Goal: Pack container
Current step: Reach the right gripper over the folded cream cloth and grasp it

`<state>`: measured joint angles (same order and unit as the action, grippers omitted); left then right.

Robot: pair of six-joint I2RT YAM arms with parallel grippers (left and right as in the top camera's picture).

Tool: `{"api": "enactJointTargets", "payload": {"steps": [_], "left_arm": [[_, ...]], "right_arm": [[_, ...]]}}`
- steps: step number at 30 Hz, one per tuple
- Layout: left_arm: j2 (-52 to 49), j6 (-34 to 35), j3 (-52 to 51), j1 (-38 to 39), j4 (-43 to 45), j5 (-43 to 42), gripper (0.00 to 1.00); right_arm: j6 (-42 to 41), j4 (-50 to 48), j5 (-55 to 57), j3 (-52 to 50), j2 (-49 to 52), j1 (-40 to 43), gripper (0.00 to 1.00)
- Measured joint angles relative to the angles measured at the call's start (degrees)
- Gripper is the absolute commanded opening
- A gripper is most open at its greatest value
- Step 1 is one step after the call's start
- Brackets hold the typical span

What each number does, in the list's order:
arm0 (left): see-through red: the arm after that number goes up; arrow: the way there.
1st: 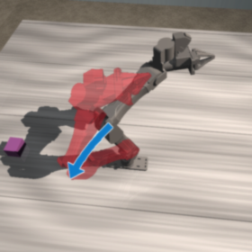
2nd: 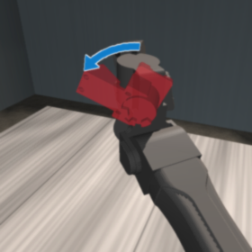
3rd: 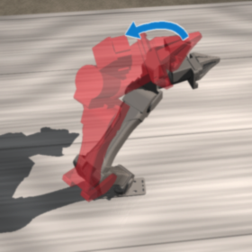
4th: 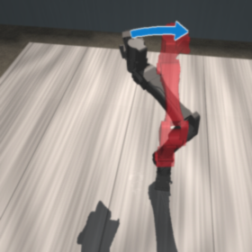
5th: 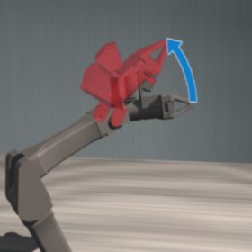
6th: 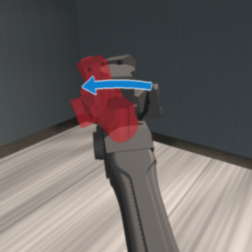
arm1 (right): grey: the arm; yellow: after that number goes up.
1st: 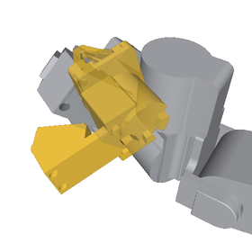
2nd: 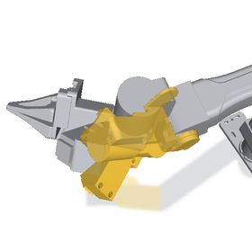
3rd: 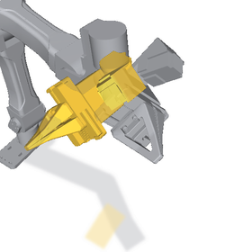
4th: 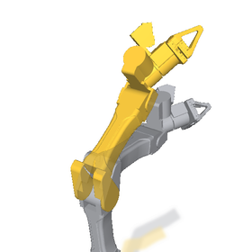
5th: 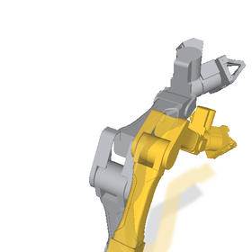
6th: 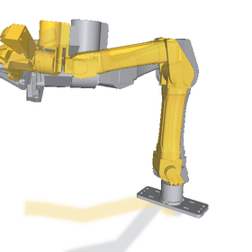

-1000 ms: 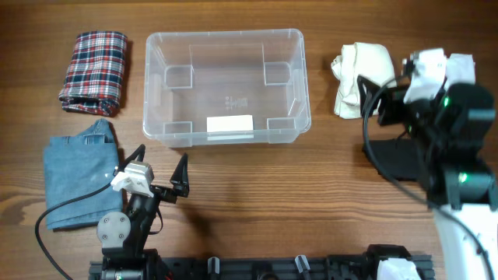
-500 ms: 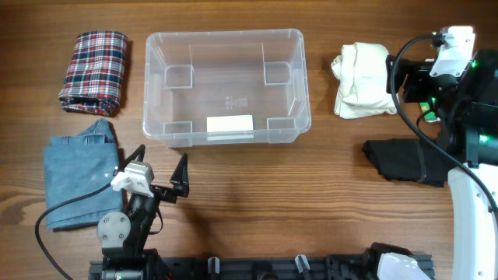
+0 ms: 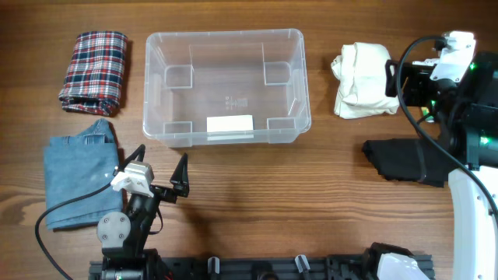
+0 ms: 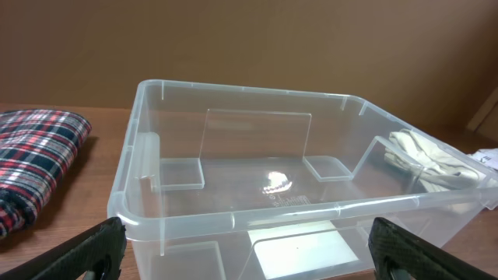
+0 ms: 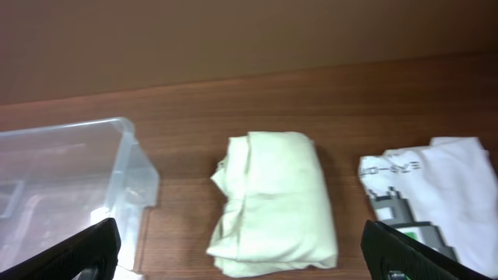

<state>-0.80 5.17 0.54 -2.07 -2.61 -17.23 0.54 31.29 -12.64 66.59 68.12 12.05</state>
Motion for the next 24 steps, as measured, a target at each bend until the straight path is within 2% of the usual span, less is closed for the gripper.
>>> {"api": "enactJointTargets", "payload": {"steps": [8, 18, 24], "left_arm": [[0.0, 0.0, 0.0, 0.0, 0.0, 0.0, 1.0], [0.0, 0.0, 0.0, 0.0, 0.0, 0.0, 1.0], [0.0, 0.0, 0.0, 0.0, 0.0, 0.0, 1.0]], "right_arm": [[-0.1, -4.0, 2.0, 0.0, 2.2, 0.0, 1.0], [-0.3, -11.4, 3.1, 0.4, 21.0, 0.0, 1.0], [1.2, -17.4, 6.0, 0.4, 26.2, 1.3, 1.0]]}}
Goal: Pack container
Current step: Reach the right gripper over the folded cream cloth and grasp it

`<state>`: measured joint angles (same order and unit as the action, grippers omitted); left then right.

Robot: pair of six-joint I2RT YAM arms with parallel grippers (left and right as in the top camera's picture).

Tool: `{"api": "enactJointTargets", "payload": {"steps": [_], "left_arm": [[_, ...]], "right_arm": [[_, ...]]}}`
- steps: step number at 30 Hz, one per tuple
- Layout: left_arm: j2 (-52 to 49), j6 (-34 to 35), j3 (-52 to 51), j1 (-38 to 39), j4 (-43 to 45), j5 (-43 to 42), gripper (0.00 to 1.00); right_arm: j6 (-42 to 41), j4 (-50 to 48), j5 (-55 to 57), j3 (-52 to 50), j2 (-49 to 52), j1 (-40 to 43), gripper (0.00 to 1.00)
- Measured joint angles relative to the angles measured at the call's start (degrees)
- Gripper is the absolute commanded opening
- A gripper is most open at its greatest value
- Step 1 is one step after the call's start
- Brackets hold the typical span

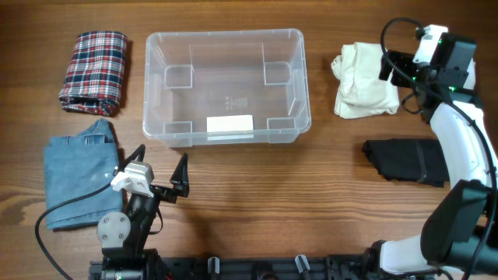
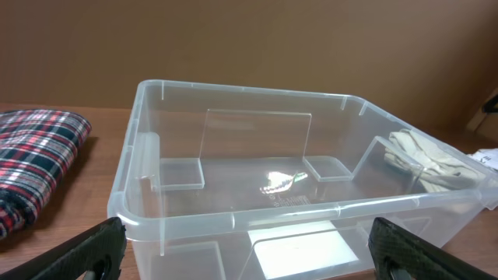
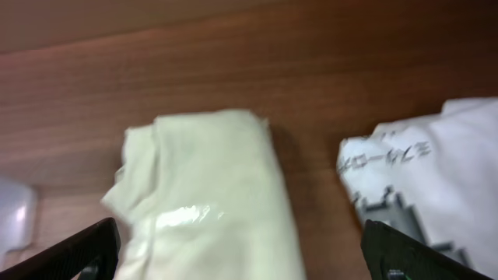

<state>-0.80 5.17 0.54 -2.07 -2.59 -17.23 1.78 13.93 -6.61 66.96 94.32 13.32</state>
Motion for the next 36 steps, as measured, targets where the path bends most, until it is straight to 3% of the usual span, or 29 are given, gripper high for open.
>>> {"api": "enactJointTargets", "payload": {"steps": [7, 26, 28, 30, 32, 36], "left_arm": [[0.0, 0.0, 0.0, 0.0, 0.0, 0.0, 1.0], [0.0, 0.0, 0.0, 0.0, 0.0, 0.0, 1.0], [0.0, 0.0, 0.0, 0.0, 0.0, 0.0, 1.0], [0.0, 0.0, 0.0, 0.0, 0.0, 0.0, 1.0], [0.0, 0.0, 0.0, 0.0, 0.0, 0.0, 1.0], [0.0, 0.0, 0.0, 0.0, 0.0, 0.0, 1.0]], "right_arm": [[5.5, -4.2, -6.6, 0.0, 4.2, 1.4, 1.0], [6.1, -3.5, -15.5, 0.0, 17.3, 3.7, 0.97], [6.0, -3.5, -16.0, 0.1, 17.9, 3.7, 0.87], [5.9, -3.5, -16.8, 0.1, 18.1, 3.7, 0.7], [6.0, -3.5, -17.2, 0.3, 18.1, 3.7, 0.42], [5.5, -3.6, -18.1, 0.7, 18.1, 3.9, 0.08]]}}
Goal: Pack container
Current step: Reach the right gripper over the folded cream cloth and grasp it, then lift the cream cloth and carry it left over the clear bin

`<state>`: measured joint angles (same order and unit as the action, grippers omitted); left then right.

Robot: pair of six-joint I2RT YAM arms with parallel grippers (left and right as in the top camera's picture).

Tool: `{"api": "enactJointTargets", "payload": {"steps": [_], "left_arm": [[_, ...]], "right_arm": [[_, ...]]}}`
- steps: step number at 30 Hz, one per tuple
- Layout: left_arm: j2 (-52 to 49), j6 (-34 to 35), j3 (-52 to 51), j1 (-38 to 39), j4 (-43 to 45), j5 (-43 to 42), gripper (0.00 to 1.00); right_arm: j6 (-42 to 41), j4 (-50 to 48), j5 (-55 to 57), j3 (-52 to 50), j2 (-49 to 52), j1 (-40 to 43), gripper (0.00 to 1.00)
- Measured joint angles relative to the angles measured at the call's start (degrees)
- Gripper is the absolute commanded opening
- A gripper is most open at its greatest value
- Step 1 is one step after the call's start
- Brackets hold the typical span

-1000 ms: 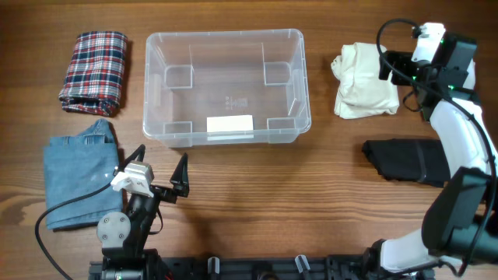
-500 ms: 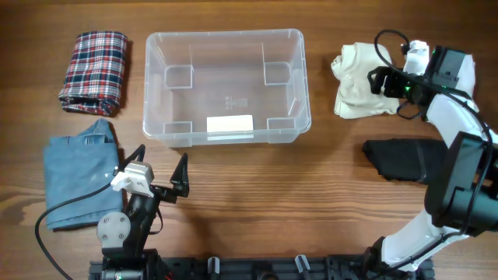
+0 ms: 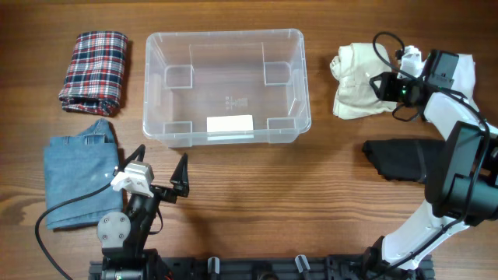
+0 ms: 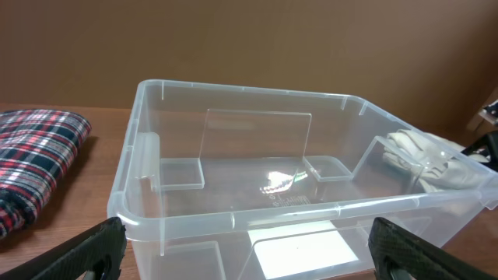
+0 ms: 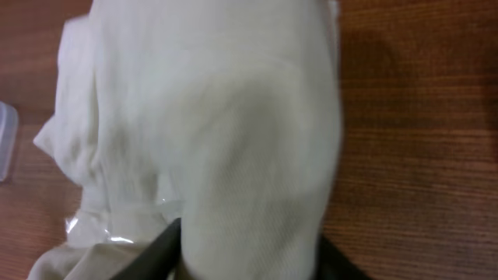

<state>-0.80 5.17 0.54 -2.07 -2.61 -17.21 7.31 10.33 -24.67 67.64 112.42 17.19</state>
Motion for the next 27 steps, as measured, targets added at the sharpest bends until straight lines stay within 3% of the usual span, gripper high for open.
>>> {"api": "enactJointTargets", "payload": {"steps": [1, 13, 21, 27], "left_arm": [[0.0, 0.0, 0.0, 0.0, 0.0, 0.0, 1.0], [0.0, 0.0, 0.0, 0.0, 0.0, 0.0, 1.0], [0.0, 0.0, 0.0, 0.0, 0.0, 0.0, 1.0], [0.0, 0.0, 0.0, 0.0, 0.0, 0.0, 1.0]], "right_arm": [[-0.4, -0.1, -0.4, 0.2, 0.0, 0.0, 0.04], [-7.7, 2.4, -2.9, 0.3, -6.6, -0.1, 0.04], [-17.7, 1.7, -10.6, 1.5, -28.7, -1.1, 0.04], [-27.0, 1.4, -14.1, 2.3, -39.5, -9.7, 0.04]]}}
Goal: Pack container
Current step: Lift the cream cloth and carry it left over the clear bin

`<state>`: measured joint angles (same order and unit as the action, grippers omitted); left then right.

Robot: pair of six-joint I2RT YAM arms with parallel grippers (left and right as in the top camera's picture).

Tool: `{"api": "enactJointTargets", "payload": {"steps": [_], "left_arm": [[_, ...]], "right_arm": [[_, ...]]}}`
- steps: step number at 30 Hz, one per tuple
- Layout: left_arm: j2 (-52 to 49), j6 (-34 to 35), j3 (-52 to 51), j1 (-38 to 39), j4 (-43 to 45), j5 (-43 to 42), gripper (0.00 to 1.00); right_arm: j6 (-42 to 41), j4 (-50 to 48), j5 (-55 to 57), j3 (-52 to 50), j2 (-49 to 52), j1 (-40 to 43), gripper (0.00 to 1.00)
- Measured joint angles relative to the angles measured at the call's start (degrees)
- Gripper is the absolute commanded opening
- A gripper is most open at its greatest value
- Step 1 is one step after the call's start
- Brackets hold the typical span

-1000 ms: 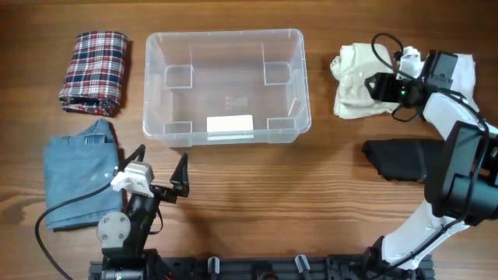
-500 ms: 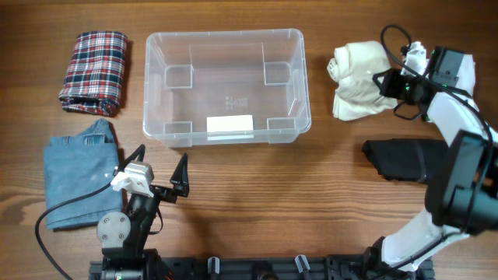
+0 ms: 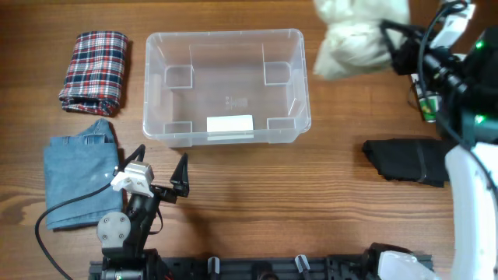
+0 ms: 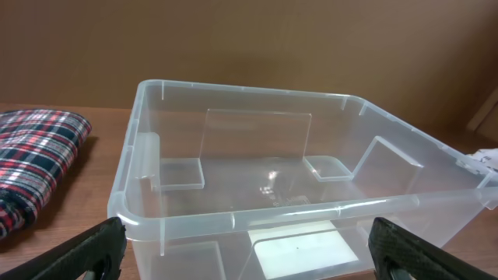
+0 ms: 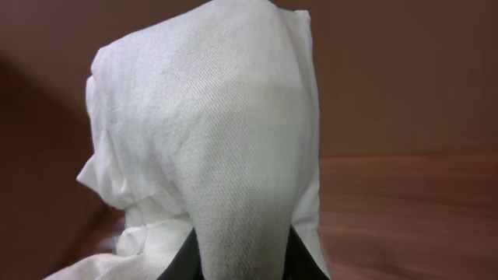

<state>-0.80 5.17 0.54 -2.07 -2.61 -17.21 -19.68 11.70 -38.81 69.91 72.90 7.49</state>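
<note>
The clear plastic container (image 3: 226, 85) stands open and empty at the table's middle back; the left wrist view shows it from the front (image 4: 272, 210). A folded cream cloth (image 3: 354, 39) hangs in the air just right of the container's far right corner, with my right gripper (image 3: 389, 39) shut on it. In the right wrist view the cloth (image 5: 226, 132) fills the frame above that gripper (image 5: 237, 260). My left gripper (image 3: 163, 155) rests open at the front left, facing the container, its gap (image 4: 249, 249) holding nothing.
A folded plaid cloth (image 3: 95, 70) lies at the back left and a folded blue denim piece (image 3: 78, 179) at the front left. A black folded garment (image 3: 405, 162) lies on the right side of the table.
My right gripper, then down on the cream cloth on the table, now holds it lifted off the wood, up and left toward the container's right corner. The left arm is unchanged.
First my right gripper stood open, back from the cream cloth lying right of the container. Then it was closer above the cloth, then pressed down around it. Now the cloth is raised in its grip. The left gripper stayed open in one place throughout.
</note>
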Motion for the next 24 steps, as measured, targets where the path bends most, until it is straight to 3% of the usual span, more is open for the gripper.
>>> {"api": "enactJointTargets", "payload": {"steps": [4, 12, 18, 24], "left_arm": [[0.0, 0.0, 0.0, 0.0, 0.0, 0.0, 1.0], [0.0, 0.0, 0.0, 0.0, 0.0, 0.0, 1.0], [0.0, 0.0, 0.0, 0.0, 0.0, 0.0, 1.0], [0.0, 0.0, 0.0, 0.0, 0.0, 0.0, 1.0]], "right_arm": [[-6.1, 0.3, 5.0, 0.0, -0.5, -11.3, 0.04], [-18.1, -3.9, 31.9, 0.0, 9.4, -36.0, 0.04], [-24.1, -12.8, 44.3, 0.0, 22.0, -45.6, 0.04], [-25.7, -19.5, 47.6, 0.0, 31.4, -48.0, 0.04]]}}
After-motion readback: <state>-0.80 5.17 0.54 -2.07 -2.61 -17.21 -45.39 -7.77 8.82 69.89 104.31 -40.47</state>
